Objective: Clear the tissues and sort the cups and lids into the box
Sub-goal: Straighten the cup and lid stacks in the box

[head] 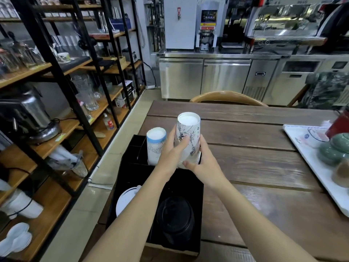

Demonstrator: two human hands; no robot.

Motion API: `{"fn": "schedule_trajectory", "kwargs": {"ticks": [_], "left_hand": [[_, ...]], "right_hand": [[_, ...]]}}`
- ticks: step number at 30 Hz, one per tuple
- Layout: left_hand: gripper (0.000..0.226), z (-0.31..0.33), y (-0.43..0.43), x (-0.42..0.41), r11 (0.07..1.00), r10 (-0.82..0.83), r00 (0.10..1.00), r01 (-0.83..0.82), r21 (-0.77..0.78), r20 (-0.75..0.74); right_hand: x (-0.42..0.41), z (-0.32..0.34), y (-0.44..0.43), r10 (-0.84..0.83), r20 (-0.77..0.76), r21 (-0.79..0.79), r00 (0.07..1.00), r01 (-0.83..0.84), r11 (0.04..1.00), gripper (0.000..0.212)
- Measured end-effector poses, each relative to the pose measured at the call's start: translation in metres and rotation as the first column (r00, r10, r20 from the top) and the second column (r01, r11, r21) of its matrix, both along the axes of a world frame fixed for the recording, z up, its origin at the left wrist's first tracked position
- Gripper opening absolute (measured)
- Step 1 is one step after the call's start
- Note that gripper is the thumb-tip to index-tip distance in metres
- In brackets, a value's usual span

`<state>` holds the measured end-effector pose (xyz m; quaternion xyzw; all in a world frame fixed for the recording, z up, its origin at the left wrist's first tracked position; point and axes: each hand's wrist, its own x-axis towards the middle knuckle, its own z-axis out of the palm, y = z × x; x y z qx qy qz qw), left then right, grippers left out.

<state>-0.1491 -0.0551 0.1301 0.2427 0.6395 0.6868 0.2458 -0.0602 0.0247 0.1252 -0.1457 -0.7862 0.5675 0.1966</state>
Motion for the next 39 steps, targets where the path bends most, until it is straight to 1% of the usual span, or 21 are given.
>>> {"fn": "schedule_trajectory", "kwargs": {"ticks": [1,6,8,10,12,13,14,15,16,18,21,23,24,26,28,29,30,32,33,37,39], "left_hand": [[0.05,-0.002,0.0,0.0,1.0,0.006,1.0,-0.006,0.009,-0.011],[0.058,-0.008,0.0,0.001,1.0,0.017,0.997,-0.016,0.022,-0.072],[0.053,-0.009,-0.002,0.002,1.0,0.011,0.995,-0.011,0.005,-0.095],[0.054,-0.01,-0.005,0.003,0.999,0.043,0.992,-0.044,-0.007,-0.12],[0.062,-0.009,-0.012,0.004,0.98,0.182,0.972,-0.191,-0.049,-0.146],[0.059,-0.009,-0.016,0.003,0.957,0.279,0.947,-0.288,-0.035,-0.157],[0.053,-0.008,-0.022,0.001,0.927,0.371,0.914,-0.376,0.0,-0.165],[0.047,-0.009,-0.027,-0.001,0.892,0.45,0.878,-0.45,0.04,-0.166],[0.044,-0.009,-0.031,-0.005,0.859,0.511,0.845,-0.506,0.07,-0.156],[0.041,-0.011,-0.038,-0.014,0.821,0.571,0.814,-0.565,0.088,-0.102],[0.04,-0.013,-0.044,-0.021,0.832,0.551,0.834,-0.552,0.059,0.032],[0.04,-0.014,-0.045,-0.02,0.855,0.514,0.855,-0.517,0.038,0.068],[0.04,-0.016,-0.045,-0.02,0.867,0.495,0.866,-0.498,0.027,0.07],[0.039,-0.019,-0.044,-0.021,0.892,0.448,0.889,-0.451,0.014,0.093],[0.031,-0.017,-0.043,-0.02,0.905,0.42,0.898,-0.425,0.011,0.127],[0.032,-0.016,-0.043,-0.02,0.912,0.407,0.904,-0.411,0.001,0.132],[0.039,-0.015,-0.043,-0.019,0.921,0.388,0.913,-0.389,-0.016,0.124],[0.049,-0.016,-0.044,-0.022,0.94,0.342,0.933,-0.338,-0.048,0.111],[0.049,-0.017,-0.045,-0.023,0.945,0.325,0.939,-0.321,-0.057,0.114],[0.039,-0.021,-0.047,-0.029,0.963,0.267,0.959,-0.261,-0.065,0.098],[0.04,-0.019,-0.048,-0.034,0.969,0.242,0.964,-0.233,-0.081,0.11]], "right_hand": [[-0.001,0.0,0.001,0.014,-0.007,-0.007,1.0,-0.014,1.0,0.063],[-0.005,-0.001,0.007,0.031,-0.01,0.021,0.999,-0.031,0.999,0.064],[-0.007,0.0,0.006,0.01,0.009,0.024,1.0,-0.01,1.0,0.064],[-0.008,-0.006,0.005,-0.076,0.062,0.057,0.995,0.072,0.996,0.067],[-0.005,-0.012,-0.001,-0.278,0.094,0.139,0.956,0.264,0.955,0.075],[-0.003,-0.014,-0.005,-0.348,0.022,0.182,0.937,0.338,0.923,0.067],[0.0,-0.017,-0.01,-0.364,-0.089,0.231,0.927,0.374,0.898,0.056],[0.002,-0.017,-0.018,-0.338,-0.163,0.281,0.927,0.372,0.885,0.046],[0.002,-0.019,-0.025,-0.29,-0.194,0.316,0.937,0.34,0.886,0.039],[-0.005,-0.023,-0.036,-0.15,-0.154,0.362,0.977,0.197,0.911,0.034],[-0.028,-0.021,-0.046,0.018,-0.007,0.298,1.0,-0.015,0.954,0.048],[-0.045,-0.02,-0.052,0.061,0.042,0.203,0.997,-0.068,0.977,0.063],[-0.054,-0.023,-0.054,0.071,0.048,0.128,0.996,-0.077,0.989,0.069],[-0.068,-0.027,-0.056,0.038,0.07,-0.003,0.997,-0.037,0.999,0.071],[-0.077,-0.031,-0.056,-0.025,0.076,-0.067,0.997,0.03,0.997,0.072],[-0.08,-0.031,-0.057,-0.044,0.081,-0.09,0.996,0.051,0.995,0.072],[-0.084,-0.032,-0.057,-0.052,0.083,-0.105,0.995,0.061,0.993,0.076],[-0.089,-0.031,-0.057,-0.061,0.122,-0.113,0.991,0.075,0.991,0.093],[-0.09,-0.029,-0.058,-0.064,0.132,-0.126,0.989,0.081,0.989,0.093],[-0.09,-0.03,-0.054,-0.04,0.115,-0.148,0.993,0.057,0.987,0.061],[-0.085,-0.021,-0.055,-0.012,0.116,-0.159,0.993,0.03,0.987,0.052]]}}
